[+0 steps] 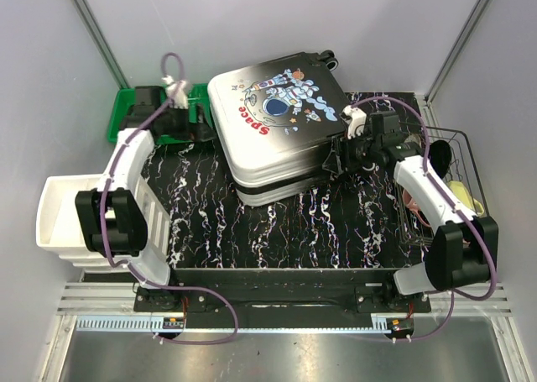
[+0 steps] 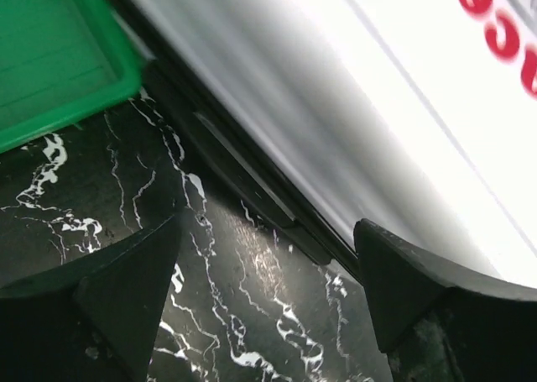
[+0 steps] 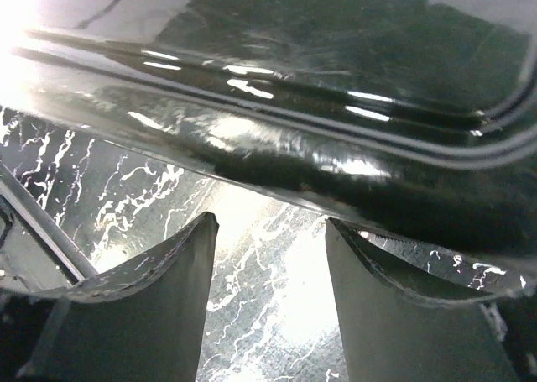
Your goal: Open, take out, and arrange the luggage
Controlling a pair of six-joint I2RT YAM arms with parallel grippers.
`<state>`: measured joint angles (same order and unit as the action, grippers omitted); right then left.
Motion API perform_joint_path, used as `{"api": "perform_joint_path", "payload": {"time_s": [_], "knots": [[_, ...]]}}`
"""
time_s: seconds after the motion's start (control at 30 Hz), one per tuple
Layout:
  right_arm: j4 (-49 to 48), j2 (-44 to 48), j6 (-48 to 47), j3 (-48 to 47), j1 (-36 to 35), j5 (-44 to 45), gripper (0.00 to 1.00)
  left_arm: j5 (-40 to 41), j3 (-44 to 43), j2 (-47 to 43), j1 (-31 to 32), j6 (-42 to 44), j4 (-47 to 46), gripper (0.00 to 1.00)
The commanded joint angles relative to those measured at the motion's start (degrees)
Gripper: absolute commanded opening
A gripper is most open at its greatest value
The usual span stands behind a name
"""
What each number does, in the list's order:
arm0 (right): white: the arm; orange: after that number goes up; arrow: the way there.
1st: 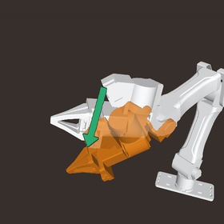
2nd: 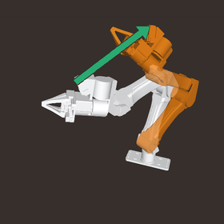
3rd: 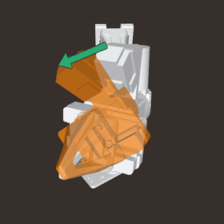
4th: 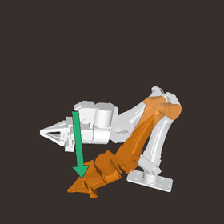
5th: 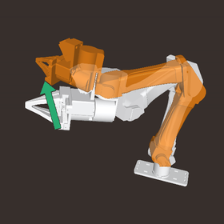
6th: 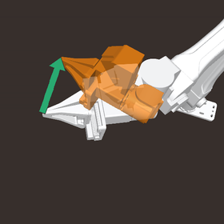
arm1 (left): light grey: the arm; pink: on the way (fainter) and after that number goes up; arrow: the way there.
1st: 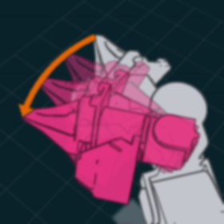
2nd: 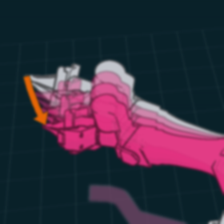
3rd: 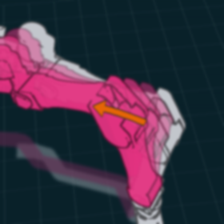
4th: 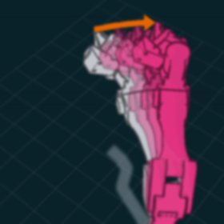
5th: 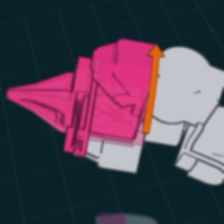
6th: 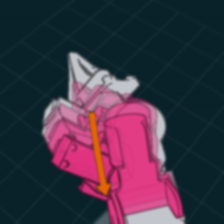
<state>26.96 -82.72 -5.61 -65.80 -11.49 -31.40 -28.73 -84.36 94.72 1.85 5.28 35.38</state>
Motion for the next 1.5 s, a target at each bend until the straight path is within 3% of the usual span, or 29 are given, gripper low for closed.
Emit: {"api": "perform_joint_path", "payload": {"time_s": [0.0,0.13,0.27,0.5,0.7,0.8,0.97,1.2,1.47], "knots": [[-3.06,6.16,0.51,-0.73,4.26,-6.29,0.66,-21.60,3.23,-0.41,-9.92,-18.35,-18.47,0.89],[1.41,8.18,-0.63,-2.84,9.45,-8.06,0.69,-23.84,3.94,2.82,-8.35,-27.06,-29.20,0.95],[4.41,8.98,-3.18,-3.02,11.13,-8.59,0.68,-23.30,-1.67,10.91,-6.42,-33.74,-34.05,0.97],[7.58,11.61,-6.61,0.14,11.13,-9.21,0.68,-24.27,-12.75,20.59,3.67,-33.85,-34.15,0.96],[2.76,8.02,-5.74,1.99,11.13,-8.68,0.66,-17.94,-16.98,22.27,1.51,-30.68,-29.41,0.95],[-1.37,4.50,-3.02,1.38,10.61,-9.55,0.66,-18.29,-13.83,18.67,-1.83,-30.33,-29.22,0.96],[-11.91,0.37,0.94,1.90,0.95,-5.53,0.67,-19.35,-6.00,6.11,-4.83,-22.27,-23.54,0.97],[-24.40,-8.68,17.19,-3.09,-5.74,10.01,0.68,-19.17,6.37,-10.49,-7.64,-21.18,-19.99,0.97],[-25.91,-17.04,14.31,-14.88,-4.95,15.76,0.64,-18.73,14.57,-19.65,-8.00,-21.80,-18.77,0.98]]}}
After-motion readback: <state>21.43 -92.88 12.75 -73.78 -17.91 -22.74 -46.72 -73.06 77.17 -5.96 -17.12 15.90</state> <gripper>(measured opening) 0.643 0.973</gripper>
